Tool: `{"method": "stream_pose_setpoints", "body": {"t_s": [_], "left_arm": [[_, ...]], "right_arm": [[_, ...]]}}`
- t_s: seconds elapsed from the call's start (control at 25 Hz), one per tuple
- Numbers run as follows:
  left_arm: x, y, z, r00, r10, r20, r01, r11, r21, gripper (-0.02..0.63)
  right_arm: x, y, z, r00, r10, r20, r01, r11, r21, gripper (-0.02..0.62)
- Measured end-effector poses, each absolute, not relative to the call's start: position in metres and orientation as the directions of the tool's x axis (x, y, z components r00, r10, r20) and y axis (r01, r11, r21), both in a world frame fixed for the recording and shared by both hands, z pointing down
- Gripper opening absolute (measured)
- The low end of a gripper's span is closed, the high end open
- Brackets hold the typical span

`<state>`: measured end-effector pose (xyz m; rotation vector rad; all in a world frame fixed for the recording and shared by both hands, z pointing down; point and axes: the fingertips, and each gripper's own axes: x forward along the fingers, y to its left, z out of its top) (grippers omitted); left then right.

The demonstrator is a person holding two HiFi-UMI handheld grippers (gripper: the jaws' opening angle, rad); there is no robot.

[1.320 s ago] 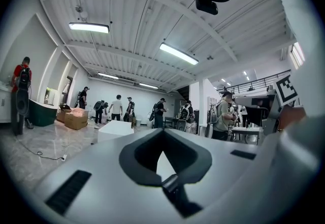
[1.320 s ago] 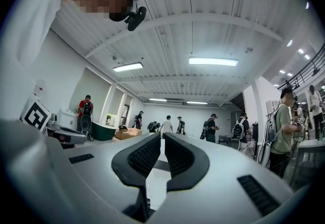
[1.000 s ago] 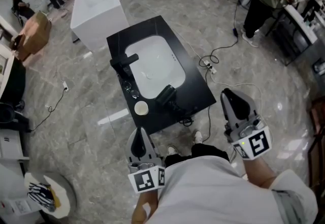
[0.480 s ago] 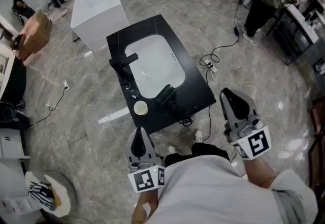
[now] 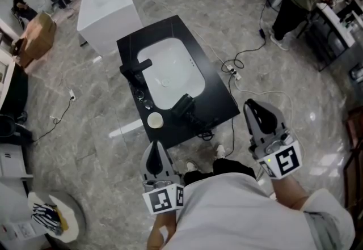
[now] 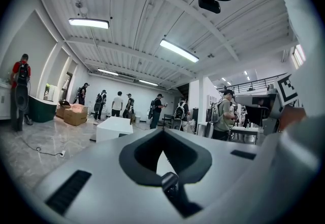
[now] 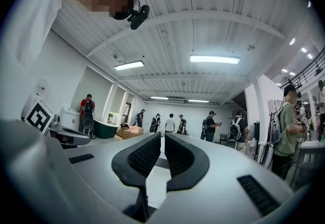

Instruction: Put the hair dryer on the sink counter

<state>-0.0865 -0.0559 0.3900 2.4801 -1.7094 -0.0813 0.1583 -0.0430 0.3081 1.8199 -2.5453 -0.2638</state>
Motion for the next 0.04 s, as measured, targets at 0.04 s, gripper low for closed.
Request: {"method": "stream_pose_setpoints", "body": {"t_s": [0.04], "left_arm": [[-0.086, -0.0558, 0.3902, 0.358, -0.933, 0.029, -0.926, -0.351, 0.137, 0.002]], "right_arm": [[0.1583, -0.0427, 0.3086, -0.329, -0.94, -0.092, -0.938, 0.315, 0.142, 0.048]]}}
